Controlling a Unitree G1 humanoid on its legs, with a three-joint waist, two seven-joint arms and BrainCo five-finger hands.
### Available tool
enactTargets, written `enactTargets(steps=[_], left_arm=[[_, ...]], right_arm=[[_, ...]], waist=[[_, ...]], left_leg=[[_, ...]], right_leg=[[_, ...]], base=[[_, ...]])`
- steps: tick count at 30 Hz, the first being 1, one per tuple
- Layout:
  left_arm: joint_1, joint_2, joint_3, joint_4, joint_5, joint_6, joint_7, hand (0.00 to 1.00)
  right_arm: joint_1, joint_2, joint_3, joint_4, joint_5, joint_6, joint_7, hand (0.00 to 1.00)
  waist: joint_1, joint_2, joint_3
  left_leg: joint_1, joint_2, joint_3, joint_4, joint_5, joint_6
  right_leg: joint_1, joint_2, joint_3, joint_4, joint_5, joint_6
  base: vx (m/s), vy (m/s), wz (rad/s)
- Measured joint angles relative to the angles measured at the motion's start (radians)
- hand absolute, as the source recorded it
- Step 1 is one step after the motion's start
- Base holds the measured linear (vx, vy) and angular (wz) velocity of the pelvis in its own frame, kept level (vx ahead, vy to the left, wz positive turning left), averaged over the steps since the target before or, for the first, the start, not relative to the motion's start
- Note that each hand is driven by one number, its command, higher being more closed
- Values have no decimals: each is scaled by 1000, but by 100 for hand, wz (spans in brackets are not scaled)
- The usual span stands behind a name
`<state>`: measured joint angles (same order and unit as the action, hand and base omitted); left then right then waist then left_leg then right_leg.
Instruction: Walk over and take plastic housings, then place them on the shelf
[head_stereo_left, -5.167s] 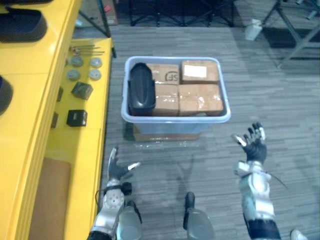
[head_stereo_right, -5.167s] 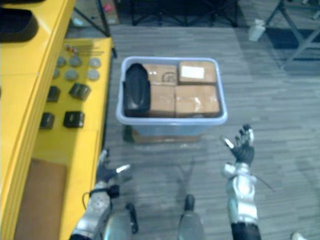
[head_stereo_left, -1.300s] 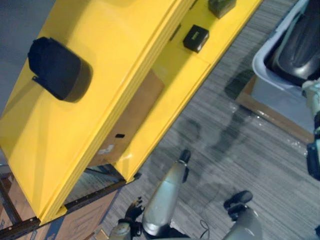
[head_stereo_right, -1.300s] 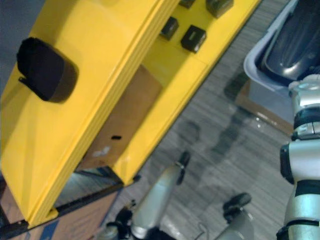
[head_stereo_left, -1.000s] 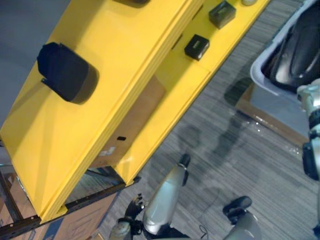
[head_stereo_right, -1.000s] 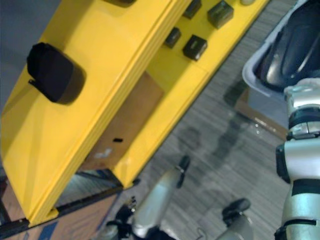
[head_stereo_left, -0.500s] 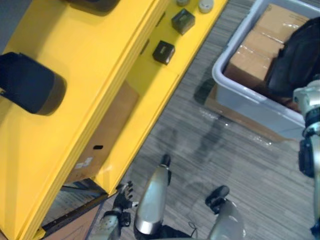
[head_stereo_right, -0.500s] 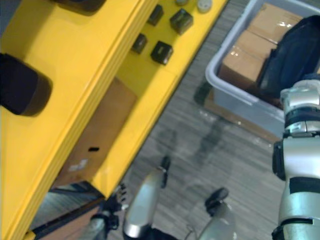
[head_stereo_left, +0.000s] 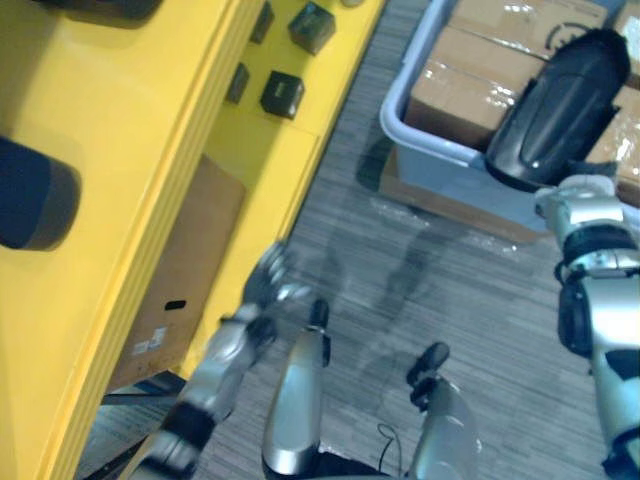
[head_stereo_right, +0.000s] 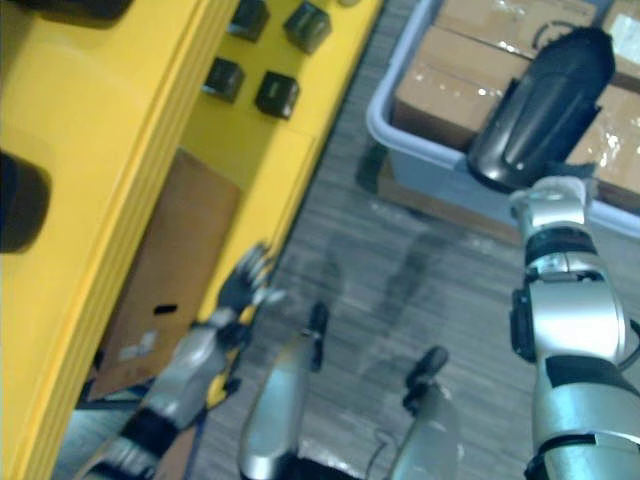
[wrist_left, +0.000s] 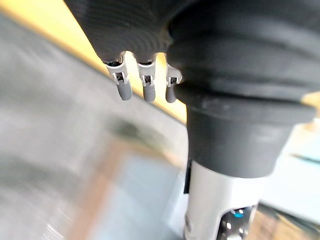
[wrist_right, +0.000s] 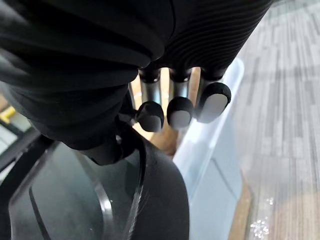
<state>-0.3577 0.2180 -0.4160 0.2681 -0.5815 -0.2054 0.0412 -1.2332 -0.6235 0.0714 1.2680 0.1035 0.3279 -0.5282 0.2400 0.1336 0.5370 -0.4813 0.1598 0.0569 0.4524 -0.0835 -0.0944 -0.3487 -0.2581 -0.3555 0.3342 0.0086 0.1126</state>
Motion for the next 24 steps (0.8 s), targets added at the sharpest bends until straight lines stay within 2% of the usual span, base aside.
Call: enactTargets(steps=[2,5,10,16,19,24], left_arm=[[-18,-39,-16,13,-2,-1,34,0],[-36,-40,-18,29,-11,-1,67,0],[-65,-68,-17,29,-11,-5,77,0],[-74,-89,-23,27,-10,-6,103,0],[-74,-89,-25,27,-10,-6,114,0],[-75,-88,-26,28,-9,-6,141,0]], right_arm=[[-16,0,2,-9,-2,-26,-58,100],[-50,3,11,-34,-40,-38,-133,100],[-79,4,62,-105,-76,-59,-222,100],[-112,6,92,-164,-131,-139,-333,100],[-131,5,132,-189,-163,-162,-368,100],[-148,5,168,-243,-221,-204,-370,100]], waist=[[-15,-1,0],[-22,-2,1],[-31,-5,0],[-41,-17,1],[-45,-17,1],[-50,-17,1]], left_leg=[[1,4,7,-6,2,0],[2,17,9,-16,9,-8],[6,25,14,-33,22,-13],[10,24,34,-59,39,-15],[10,25,33,-60,41,-17],[10,25,33,-60,41,-17]], right_leg=[[-3,5,3,-11,8,-3],[-9,18,6,-14,12,-7],[-20,27,12,-12,15,-12],[-42,29,27,-9,18,-17],[-44,32,27,-8,19,-18],[-43,32,27,-8,19,-18]], base=[[4,26,-10],[8,-12,-7],[1,-19,-5],[-8,3,-7],[0,0,0],[0,0,0]])
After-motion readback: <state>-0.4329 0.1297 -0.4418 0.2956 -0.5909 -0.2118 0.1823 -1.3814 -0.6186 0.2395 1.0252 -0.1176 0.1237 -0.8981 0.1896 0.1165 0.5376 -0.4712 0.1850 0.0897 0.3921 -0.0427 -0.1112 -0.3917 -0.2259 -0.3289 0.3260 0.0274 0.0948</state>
